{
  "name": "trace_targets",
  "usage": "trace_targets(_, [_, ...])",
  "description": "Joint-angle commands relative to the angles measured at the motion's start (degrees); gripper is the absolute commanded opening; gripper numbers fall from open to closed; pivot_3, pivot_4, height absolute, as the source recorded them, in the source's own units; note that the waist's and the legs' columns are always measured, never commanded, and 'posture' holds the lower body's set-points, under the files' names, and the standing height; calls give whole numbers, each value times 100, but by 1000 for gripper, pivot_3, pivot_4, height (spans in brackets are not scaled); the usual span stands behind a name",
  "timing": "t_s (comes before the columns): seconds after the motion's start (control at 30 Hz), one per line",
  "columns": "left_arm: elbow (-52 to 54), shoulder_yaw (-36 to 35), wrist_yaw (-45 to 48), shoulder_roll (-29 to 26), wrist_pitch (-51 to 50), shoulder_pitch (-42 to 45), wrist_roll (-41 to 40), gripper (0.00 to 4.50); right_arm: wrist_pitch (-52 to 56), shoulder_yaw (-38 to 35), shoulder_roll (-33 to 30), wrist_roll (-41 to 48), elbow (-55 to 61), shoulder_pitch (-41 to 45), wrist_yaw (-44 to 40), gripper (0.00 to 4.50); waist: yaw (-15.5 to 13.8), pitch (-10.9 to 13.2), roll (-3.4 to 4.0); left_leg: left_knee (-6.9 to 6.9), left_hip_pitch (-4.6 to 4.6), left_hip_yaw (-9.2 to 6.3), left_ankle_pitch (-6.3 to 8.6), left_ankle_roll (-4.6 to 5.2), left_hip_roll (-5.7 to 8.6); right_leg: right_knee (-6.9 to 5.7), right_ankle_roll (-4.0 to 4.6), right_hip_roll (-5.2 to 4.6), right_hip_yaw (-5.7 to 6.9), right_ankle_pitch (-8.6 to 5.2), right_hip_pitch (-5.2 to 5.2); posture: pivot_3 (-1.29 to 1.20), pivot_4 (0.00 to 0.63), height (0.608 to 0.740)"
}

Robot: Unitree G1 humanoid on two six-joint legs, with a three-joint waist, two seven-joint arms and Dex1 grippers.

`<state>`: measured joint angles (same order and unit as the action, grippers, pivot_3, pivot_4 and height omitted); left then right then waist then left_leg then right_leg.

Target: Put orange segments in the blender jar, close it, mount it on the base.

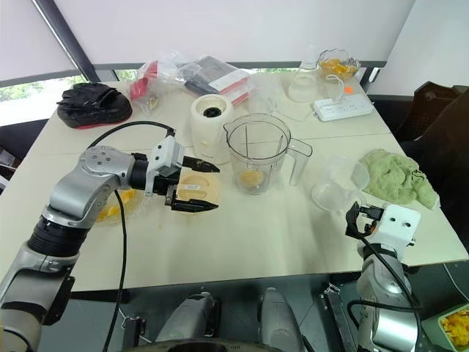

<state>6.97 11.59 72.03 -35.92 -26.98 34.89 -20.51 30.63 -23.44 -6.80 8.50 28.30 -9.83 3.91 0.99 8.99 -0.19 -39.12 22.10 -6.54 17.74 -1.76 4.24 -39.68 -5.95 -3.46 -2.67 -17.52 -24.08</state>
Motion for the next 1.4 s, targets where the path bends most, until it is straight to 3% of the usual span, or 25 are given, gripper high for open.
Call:
trace_targets(0.03, [242,-140,-74,-69,0,-12,-87,4468,-162,-38,-106,-9,-52,191,-12,4500,3,0,0,0,-3,0,0,0,0,0,0,0,0,0,2,0,150,740])
trace_targets(0.53, [391,-167,-246,-184,-19,-112,-122,4468,-511,-109,-396,-92,-1101,970,80,4500,8,1,1,2,-6,4,0,0,0,0,0,0,-3,0,4,0,150,740])
trace_targets(1.4, [361,-64,-334,-208,96,-80,-76,4468,-1006,-340,-730,-90,-1980,1416,242,4500,9,3,4,4,-7,5,0,1,0,1,0,0,-4,0,5,0,150,740])
